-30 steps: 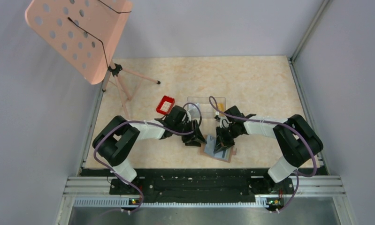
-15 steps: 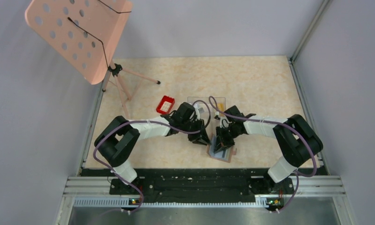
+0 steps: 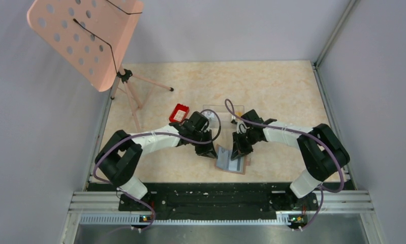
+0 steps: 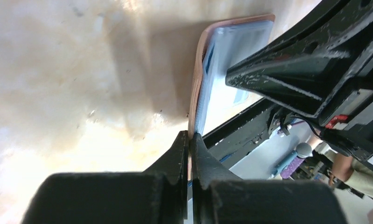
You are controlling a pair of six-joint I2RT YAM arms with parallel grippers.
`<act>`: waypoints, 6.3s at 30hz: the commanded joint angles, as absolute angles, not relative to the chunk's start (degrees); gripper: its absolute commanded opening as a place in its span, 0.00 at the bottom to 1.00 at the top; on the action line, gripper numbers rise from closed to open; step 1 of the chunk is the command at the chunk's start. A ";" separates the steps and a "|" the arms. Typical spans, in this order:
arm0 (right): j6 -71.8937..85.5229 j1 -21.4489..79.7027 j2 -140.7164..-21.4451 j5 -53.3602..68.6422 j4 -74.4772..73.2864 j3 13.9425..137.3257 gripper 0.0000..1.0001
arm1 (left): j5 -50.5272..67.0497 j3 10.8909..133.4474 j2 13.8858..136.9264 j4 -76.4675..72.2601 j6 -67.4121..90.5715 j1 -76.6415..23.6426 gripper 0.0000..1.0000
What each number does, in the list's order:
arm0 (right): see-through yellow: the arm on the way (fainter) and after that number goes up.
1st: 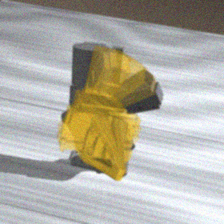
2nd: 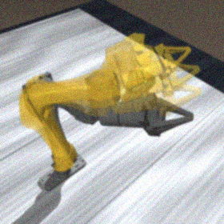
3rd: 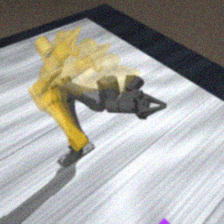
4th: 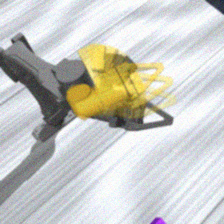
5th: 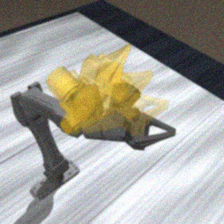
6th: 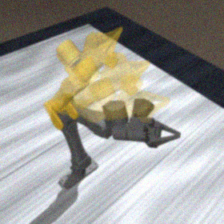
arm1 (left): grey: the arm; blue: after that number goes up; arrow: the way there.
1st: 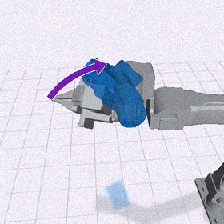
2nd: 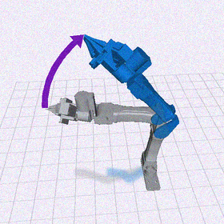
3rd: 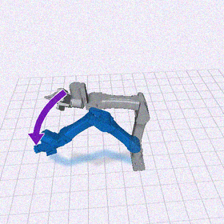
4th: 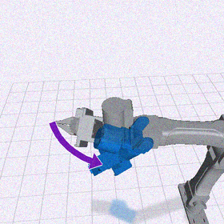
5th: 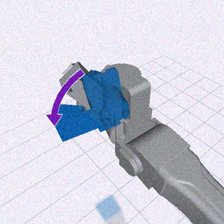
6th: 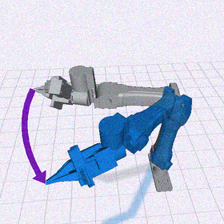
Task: Put the credit cards into the card holder
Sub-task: Close the card holder at the center of the board.
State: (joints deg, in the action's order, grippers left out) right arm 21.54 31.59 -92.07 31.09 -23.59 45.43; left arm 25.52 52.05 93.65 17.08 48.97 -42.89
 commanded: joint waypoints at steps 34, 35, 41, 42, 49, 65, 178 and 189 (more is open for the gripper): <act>21.16 31.30 -87.66 26.71 -25.31 48.94 0.01 | 28.86 62.40 97.85 19.35 51.50 -47.42 0.43; 20.96 31.34 -87.49 26.33 -25.80 49.22 0.01 | 28.82 61.76 98.01 18.54 52.03 -47.53 0.44; 20.92 30.74 -85.97 26.13 -26.42 50.06 0.01 | 29.01 58.51 99.83 14.03 54.10 -47.64 0.35; 20.74 30.69 -86.02 26.76 -26.18 50.16 0.01 | 28.96 58.07 100.05 13.53 54.26 -47.64 0.31; 21.57 30.75 -88.02 31.82 -22.59 50.13 0.00 | 28.28 55.33 101.70 11.44 55.68 -47.64 0.00; 22.66 30.70 -98.44 30.62 -17.50 47.20 0.00 | 27.55 57.70 97.60 14.18 52.15 -47.99 0.32; 21.88 30.72 -96.02 29.80 -20.58 47.81 0.00 | 17.90 67.59 99.83 24.63 48.61 -51.24 0.38; 21.73 30.67 -96.18 29.79 -20.52 47.81 0.00 | 18.67 68.14 102.55 26.06 47.24 -51.24 0.29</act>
State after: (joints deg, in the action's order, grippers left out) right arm 23.55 30.85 -96.51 33.28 -19.75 48.42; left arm 17.39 68.05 102.17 27.09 48.03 -51.16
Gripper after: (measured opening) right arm 0.003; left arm 0.313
